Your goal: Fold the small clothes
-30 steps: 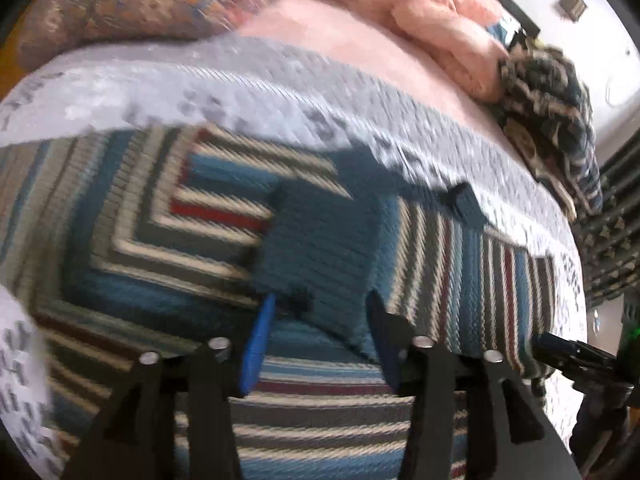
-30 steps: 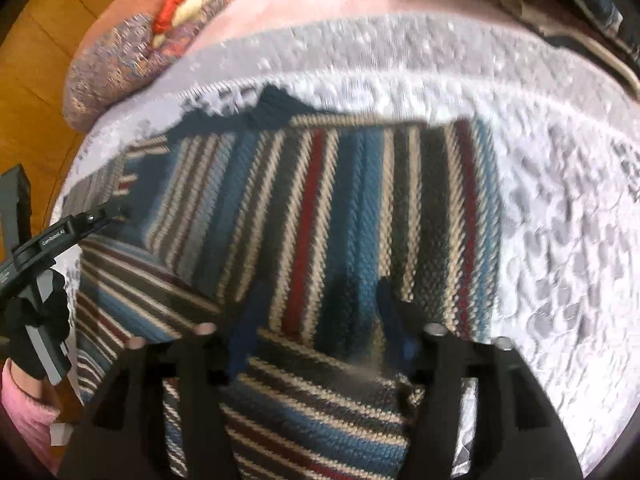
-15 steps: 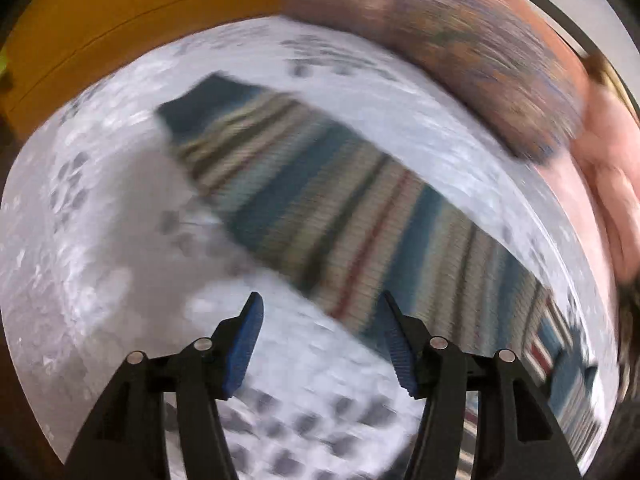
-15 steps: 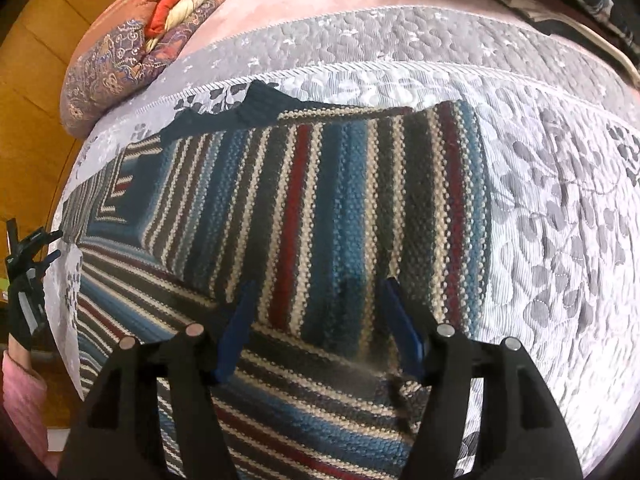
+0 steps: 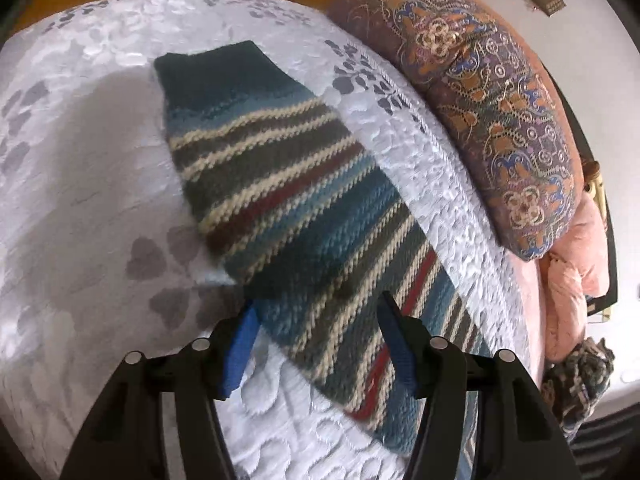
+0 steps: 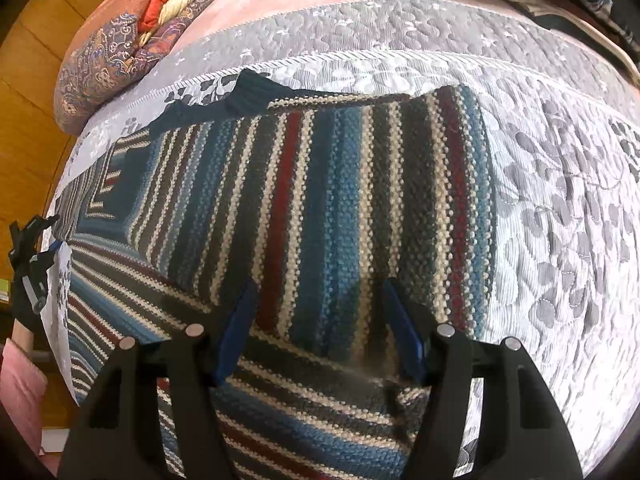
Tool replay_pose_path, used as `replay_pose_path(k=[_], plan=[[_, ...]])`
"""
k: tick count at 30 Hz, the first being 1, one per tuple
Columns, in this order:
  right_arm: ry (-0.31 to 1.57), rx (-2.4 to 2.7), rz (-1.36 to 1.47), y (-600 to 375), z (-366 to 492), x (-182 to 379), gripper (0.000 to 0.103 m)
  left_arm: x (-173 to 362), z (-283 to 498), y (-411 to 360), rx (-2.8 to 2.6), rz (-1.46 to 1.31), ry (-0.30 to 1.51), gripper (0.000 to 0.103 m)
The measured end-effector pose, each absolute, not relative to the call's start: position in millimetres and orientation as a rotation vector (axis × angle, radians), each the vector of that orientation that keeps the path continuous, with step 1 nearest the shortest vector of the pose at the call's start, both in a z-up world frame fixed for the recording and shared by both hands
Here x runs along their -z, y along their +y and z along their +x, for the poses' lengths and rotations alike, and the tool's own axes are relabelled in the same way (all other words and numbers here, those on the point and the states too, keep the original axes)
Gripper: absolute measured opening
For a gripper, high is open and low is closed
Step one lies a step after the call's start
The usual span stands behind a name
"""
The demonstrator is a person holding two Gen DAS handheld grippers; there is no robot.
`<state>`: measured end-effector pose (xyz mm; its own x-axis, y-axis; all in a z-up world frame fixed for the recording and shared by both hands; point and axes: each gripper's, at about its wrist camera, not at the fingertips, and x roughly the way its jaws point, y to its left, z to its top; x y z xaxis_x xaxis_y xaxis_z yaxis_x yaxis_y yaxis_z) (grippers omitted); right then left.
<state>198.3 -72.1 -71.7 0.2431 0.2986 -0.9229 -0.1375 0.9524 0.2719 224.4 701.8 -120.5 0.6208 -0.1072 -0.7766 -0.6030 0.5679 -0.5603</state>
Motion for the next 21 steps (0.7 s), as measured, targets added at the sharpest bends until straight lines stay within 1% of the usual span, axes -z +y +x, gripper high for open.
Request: replay_pose_path(k=[3,4,5,6,7,8,11,21], plan=[[1.292,-0.3,0.141,-72.4,198.5,72.3,0.064,117.4,231.0,699.9,-0.346,-0.892,0.874,0.057],[1.291,-0.3,0.143,-72.5,198.5,72.4,0.064,117.1,233.6,699.0,-0.35,-0.878,0.873,0.051],[1.291,-0.3,0.143,-72.5,198.6,72.5,0.064,117.0,235.5,698.7,-0.356,-0.867,0.876,0.04],[1.292,-0.299,0.142,-72.6,198.6,73.2,0.064,117.0,236.6,699.1,-0.363,-0.857,0.878,0.035],[1.292,-0.299,0.141,-72.6,198.7,72.5,0.064,116.6,236.4,699.2,-0.371,-0.847,0.881,0.026],[1.292,-0.299,0.139,-72.4,198.7,72.7,0.064,115.5,236.5,698.5,-0.374,-0.834,0.879,0.021],[1.292,-0.297,0.133,-71.2,199.1,72.8,0.064,105.4,234.7,691.6,-0.376,-0.787,0.845,0.017],[1.291,-0.296,0.149,-75.3,198.7,70.0,0.063,50.6,239.1,643.1,-0.281,-0.679,0.72,0.014]])
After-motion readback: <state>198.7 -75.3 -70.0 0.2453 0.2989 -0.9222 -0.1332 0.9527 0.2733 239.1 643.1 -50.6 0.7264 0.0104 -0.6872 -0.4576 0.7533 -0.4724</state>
